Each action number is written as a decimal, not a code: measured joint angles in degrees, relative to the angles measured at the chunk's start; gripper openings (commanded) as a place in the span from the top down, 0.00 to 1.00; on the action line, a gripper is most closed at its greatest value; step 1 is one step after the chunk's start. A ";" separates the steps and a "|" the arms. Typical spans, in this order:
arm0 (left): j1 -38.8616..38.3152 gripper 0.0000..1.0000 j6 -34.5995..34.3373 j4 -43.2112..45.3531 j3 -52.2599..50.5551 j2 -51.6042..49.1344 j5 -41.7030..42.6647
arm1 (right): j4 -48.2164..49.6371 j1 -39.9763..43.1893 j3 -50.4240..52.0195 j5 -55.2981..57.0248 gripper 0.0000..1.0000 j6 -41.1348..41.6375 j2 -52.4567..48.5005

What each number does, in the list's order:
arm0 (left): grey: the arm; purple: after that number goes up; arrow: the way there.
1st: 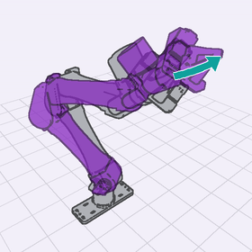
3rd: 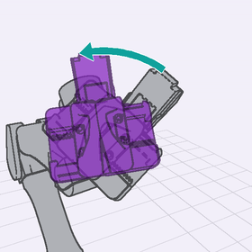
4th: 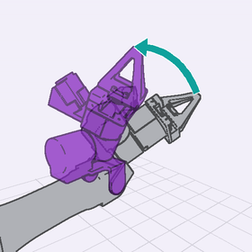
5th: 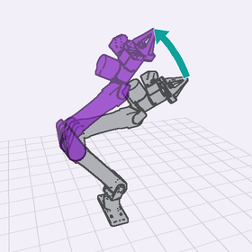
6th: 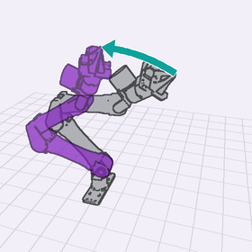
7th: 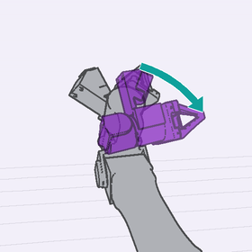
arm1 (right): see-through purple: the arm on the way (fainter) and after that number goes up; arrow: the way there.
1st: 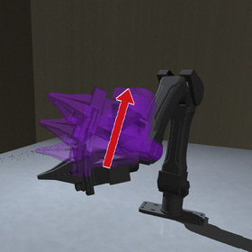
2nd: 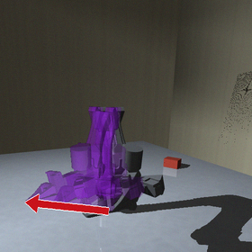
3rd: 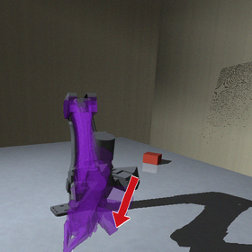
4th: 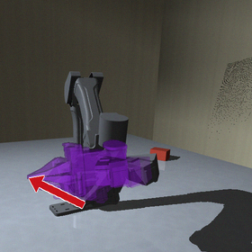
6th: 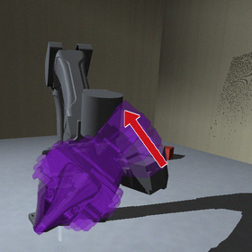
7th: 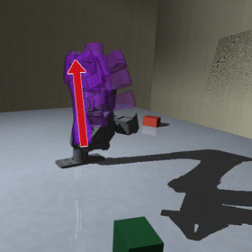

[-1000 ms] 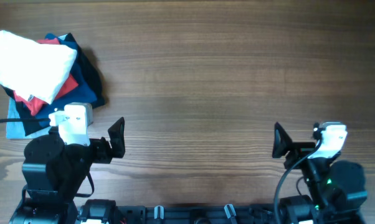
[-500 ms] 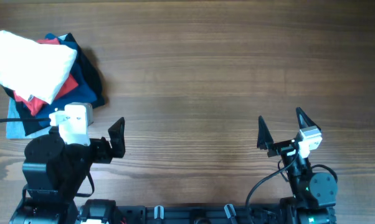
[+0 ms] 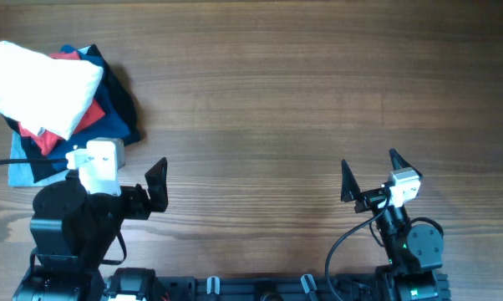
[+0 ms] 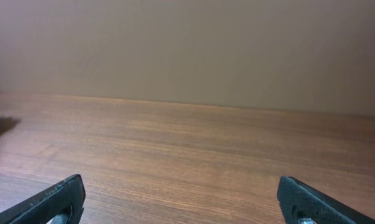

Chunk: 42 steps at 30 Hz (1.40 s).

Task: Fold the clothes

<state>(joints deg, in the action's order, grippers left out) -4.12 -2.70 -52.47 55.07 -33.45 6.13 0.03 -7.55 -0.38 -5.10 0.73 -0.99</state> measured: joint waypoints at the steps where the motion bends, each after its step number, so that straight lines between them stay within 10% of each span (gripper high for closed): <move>1: 0.00 0.00 0.00 0.00 0.00 0.00 0.00 | 0.00 0.00 0.00 0.00 0.00 0.00 0.00; 33: 0.00 0.00 0.02 -5.09 -1.40 7.50 -0.46 | -0.02 0.00 0.00 0.00 0.00 0.00 0.00; 42: 0.00 0.00 -0.28 8.79 -25.18 24.76 0.00 | -0.07 0.00 0.00 0.00 0.00 0.00 0.00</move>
<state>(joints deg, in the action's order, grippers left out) -4.12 -2.98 -43.68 29.89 -8.69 6.13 -0.03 -7.55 -0.38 -5.10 0.73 -0.99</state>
